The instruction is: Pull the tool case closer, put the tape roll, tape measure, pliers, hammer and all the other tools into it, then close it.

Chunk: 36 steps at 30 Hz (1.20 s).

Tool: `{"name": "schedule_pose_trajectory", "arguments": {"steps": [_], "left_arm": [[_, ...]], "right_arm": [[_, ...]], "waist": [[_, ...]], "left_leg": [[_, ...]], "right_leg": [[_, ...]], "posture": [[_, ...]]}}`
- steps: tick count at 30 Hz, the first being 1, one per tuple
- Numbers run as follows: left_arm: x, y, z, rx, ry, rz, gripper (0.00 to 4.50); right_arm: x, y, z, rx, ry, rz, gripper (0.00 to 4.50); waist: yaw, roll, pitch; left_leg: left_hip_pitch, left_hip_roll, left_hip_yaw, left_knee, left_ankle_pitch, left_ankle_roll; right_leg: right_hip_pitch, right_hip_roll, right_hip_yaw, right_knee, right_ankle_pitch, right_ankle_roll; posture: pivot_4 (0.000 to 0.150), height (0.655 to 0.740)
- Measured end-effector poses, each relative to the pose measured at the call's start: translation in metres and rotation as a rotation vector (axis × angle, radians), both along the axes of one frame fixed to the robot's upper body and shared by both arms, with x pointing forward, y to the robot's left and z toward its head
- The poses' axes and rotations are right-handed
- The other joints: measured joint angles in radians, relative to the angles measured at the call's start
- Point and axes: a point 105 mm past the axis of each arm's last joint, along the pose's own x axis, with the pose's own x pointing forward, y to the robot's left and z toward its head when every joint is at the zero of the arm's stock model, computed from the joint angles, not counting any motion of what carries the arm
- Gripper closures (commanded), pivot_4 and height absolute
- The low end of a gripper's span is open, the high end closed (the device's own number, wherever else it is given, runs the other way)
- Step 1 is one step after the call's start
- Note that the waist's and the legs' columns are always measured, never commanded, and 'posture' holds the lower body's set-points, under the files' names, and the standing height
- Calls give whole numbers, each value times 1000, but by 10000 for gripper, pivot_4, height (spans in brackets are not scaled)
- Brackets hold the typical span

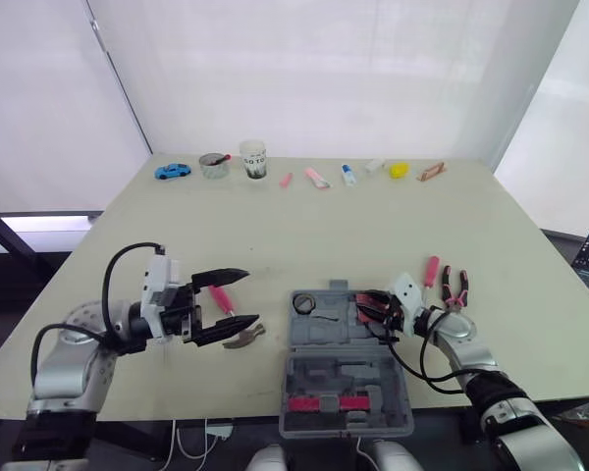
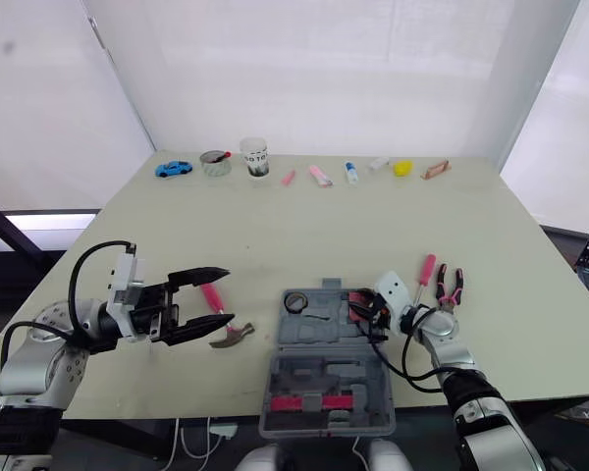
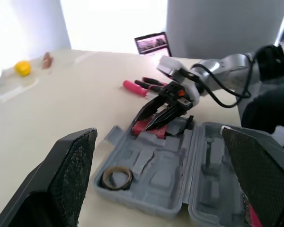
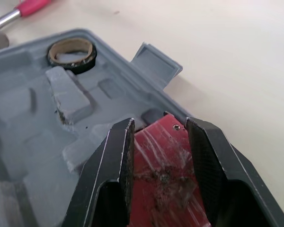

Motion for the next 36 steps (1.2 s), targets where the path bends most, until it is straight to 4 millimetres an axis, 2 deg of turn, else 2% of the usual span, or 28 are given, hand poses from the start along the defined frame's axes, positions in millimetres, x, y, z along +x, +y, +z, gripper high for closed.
{"name": "schedule_pose_trajectory", "arguments": {"steps": [3, 5, 9, 11, 14, 16, 18, 19, 20, 23, 24, 25, 27, 30, 31, 34, 36], "left_arm": [[0, 7, -11, -45, 61, 91, 0], [4, 11, -11, -56, 66, 150, 0], [14, 18, -13, -83, 39, 273, 0], [17, 20, -15, -77, 33, 317, 0], [17, 23, -19, -81, 30, 356, 0], [16, 24, -23, -87, 31, 369, 0], [11, 32, -28, -98, 30, 419, 0], [10, 37, -30, -100, 32, 440, 0], [9, 40, -31, -100, 32, 455, 0], [-10, 68, -45, -84, 57, 565, 0], [-14, 75, -49, -80, 70, 592, 0], [-21, 86, -56, -78, 92, 634, 0], [-35, 104, -65, -67, 117, 710, 0], [-43, 111, -65, -54, 109, 736, 0], [-48, 117, -64, -41, 105, 757, 0], [-59, 130, -68, -33, 116, 810, 0], [-72, 143, -76, -25, 149, 866, 0]], "right_arm": [[1, -1, 8, 19, -26, -31, 27001], [-2, 0, 15, 55, -43, -37, 27001], [-11, 1, 48, 123, -158, -17, 27001], [-15, -14, 63, 135, -209, -42, 27001], [-23, -48, 71, 143, -223, -137, 27001], [-29, -63, 71, 147, -208, -174, 27001], [-44, -83, 67, 137, -192, -214, 27001], [-48, -91, 65, 132, -183, -237, 24737], [-53, -99, 63, 128, -175, -259, 21704], [-90, -155, 47, 79, -105, -410, 7882], [-98, -165, 44, 69, -94, -441, 6701], [-111, -178, 39, 61, -68, -489, 935], [-137, -199, 30, 57, -17, -562, 378], [-153, -212, 29, 51, -12, -605, 378], [-162, -219, 30, 45, -11, -631, 378], [-179, -228, 26, 55, 12, -681, 378], [-195, -230, 19, 68, 52, -713, 378]], "waist": [[3, 0, 1], [7, 5, 5], [11, 12, 9], [14, 12, 9], [25, 11, 9], [27, 11, 9], [30, 11, 9], [30, 11, 9], [31, 11, 9], [33, 11, 9], [34, 11, 9], [33, 11, 9], [31, 10, 10], [28, 10, 10], [29, 10, 10], [30, 10, 10], [29, 11, 10]], "left_leg": [[-7, 0, 0, 0, 0, 0], [-11, 0, 0, 0, 0, 0], [-24, -4, 0, 0, 0, 0], [-29, -6, -1, 0, 0, 0], [-33, -6, -2, 0, 0, 0], [-33, -6, -2, 0, 0, 0], [-33, -6, -2, 0, 0, 0], [-33, -6, -1, 0, 0, 0], [-33, -6, -1, 0, 0, 0], [-33, -6, -1, 0, 0, 0], [-33, -6, -1, 0, 0, 0], [-33, -6, -1, 0, 0, 0], [-32, -5, -2, 0, 0, 0], [-28, -3, -1, 2, 0, 0], [-26, -3, 0, 2, -3, -4], [-25, -3, 0, 1, -3, -5], [-26, -3, 0, -1, -3, -5]], "right_leg": [[-7, 0, 0, 1, 1, -1], [-10, 0, -1, 0, 1, -1], [-21, 0, 0, 1, 3, 3], [-24, 0, -2, -1, 3, 3], [-26, 0, -3, -2, 3, 4], [-27, 0, -3, -2, 3, 3], [-27, 1, -4, -2, 3, 3], [-27, 1, -4, -2, 3, 3], [-27, 1, -4, -2, 2, 3], [-26, 1, -4, -3, 0, 0], [-26, 0, -4, -4, 0, 1], [-26, 1, -4, -4, 0, 1], [-26, 0, -4, -4, -2, 3], [-25, -3, -2, -2, -2, 4], [-24, -10, -3, -2, -2, 5], [-24, -15, -3, -2, -2, 5], [-25, -16, -3, -3, -3, 4]], "posture": [[1500, 7400], [1500, 7400], [1500, 7400], [1500, 7400], [1500, 7400], [1500, 7400], [1500, 7400], [1500, 7400], [1500, 7400], [1500, 7400], [1500, 7400], [1500, 7400], [1500, 7400], [1500, 7400], [1500, 7400], [1500, 7400], [1500, 7400]]}}
